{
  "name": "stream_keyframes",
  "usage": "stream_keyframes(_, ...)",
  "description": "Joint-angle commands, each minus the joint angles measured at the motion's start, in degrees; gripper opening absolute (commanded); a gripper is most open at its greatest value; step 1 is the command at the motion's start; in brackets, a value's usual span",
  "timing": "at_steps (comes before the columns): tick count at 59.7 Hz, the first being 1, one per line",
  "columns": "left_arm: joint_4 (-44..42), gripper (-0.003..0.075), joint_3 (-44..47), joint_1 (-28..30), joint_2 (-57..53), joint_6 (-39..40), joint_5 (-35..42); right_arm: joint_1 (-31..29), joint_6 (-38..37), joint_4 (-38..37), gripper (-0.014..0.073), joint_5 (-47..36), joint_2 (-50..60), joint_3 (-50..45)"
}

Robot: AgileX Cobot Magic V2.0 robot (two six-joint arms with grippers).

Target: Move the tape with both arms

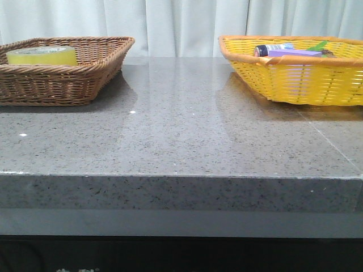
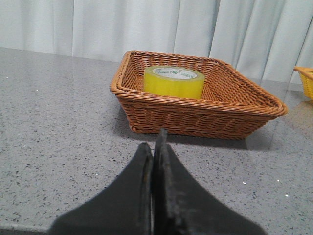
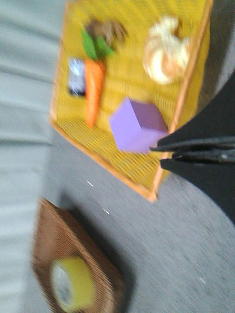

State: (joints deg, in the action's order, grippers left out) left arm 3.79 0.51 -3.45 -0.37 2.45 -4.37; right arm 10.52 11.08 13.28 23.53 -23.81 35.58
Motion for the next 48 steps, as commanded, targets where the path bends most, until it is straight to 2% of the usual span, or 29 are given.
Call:
stream_keyframes(1, 0.1, -0.002, 2.2, -0.5, -1.0, 0.5, 4.4, -2.1, 0.4, 0.1, -0.0069, -11.1, 5.8, -5.0)
stream_keyframes(10, 0.1, -0.002, 2.2, -0.5, -1.0, 0.5, 4.4, -2.3, 0.4, 0.1, -0.0069, -13.5, 13.9, -12.1)
stream_keyframes(19, 0.1, -0.002, 2.2, -0.3, -1.0, 0.5, 4.4, -2.3, 0.1, 0.7, -0.0069, -16.9, 16.3, -16.2)
stream_keyframes(30, 0.1, -0.002, 2.2, -0.3, -1.0, 0.5, 4.4, -4.1, -9.9, -10.2, -0.0069, -27.0, 22.1, -23.9)
stream_keyframes(40, 0.1, -0.002, 2.2, -0.3, -1.0, 0.5, 4.4, -5.3, -12.1, -9.8, -0.0069, -31.3, 26.0, -31.2)
stream_keyframes(48, 0.1, -0.002, 2.2, -0.3, -1.0, 0.5, 4.4, -5.3, -12.1, -9.7, -0.0069, -30.8, 26.0, -34.4)
